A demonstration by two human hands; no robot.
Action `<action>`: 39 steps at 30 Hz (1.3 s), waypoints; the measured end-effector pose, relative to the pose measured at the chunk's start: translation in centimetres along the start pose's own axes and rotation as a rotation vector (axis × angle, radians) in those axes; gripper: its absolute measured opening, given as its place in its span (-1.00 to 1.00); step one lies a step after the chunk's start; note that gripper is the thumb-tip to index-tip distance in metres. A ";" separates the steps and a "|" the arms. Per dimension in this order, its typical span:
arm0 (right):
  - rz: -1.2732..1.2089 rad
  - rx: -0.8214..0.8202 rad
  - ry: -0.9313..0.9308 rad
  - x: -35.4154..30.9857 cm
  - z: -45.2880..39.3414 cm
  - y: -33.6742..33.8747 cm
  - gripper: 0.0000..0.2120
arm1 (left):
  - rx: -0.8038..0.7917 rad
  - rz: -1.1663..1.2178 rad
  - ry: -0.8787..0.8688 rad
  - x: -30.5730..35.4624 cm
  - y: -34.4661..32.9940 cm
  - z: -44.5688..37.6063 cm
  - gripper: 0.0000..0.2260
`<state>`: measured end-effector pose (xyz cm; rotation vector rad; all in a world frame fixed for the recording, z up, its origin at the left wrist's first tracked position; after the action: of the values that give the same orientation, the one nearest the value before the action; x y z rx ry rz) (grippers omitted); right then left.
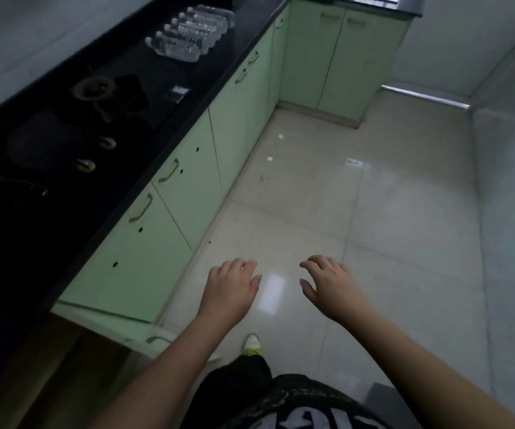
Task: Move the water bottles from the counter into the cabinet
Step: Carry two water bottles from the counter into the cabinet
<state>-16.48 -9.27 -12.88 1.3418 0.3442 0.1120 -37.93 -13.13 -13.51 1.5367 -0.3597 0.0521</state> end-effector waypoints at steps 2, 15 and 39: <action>-0.004 -0.010 -0.047 1.5 -2.2 1.6 -0.62 | -0.001 0.010 -0.021 0.0 0.4 -3.6 -0.67; -0.031 0.128 -0.321 13.7 -11.4 6.6 -0.69 | -0.086 -0.062 -0.338 5.5 -0.1 -22.4 -0.68; -0.086 -0.038 -0.034 34.4 -42.7 12.0 -0.62 | -0.180 -0.069 0.003 7.4 -4.9 -55.2 -0.59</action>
<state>4.25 42.83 -15.38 1.2884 0.3693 0.0238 -18.84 39.33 -15.91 1.3697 -0.3007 -0.0318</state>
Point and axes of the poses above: each hand's wrist, its own z-axis away from the middle knuckle, its own y-axis out of the back of the hand, x = y × z, the point moved 2 cm from there along -z, towards the middle knuckle, and after that the axes turned 6 degrees about -y, right-handed, at the moved point
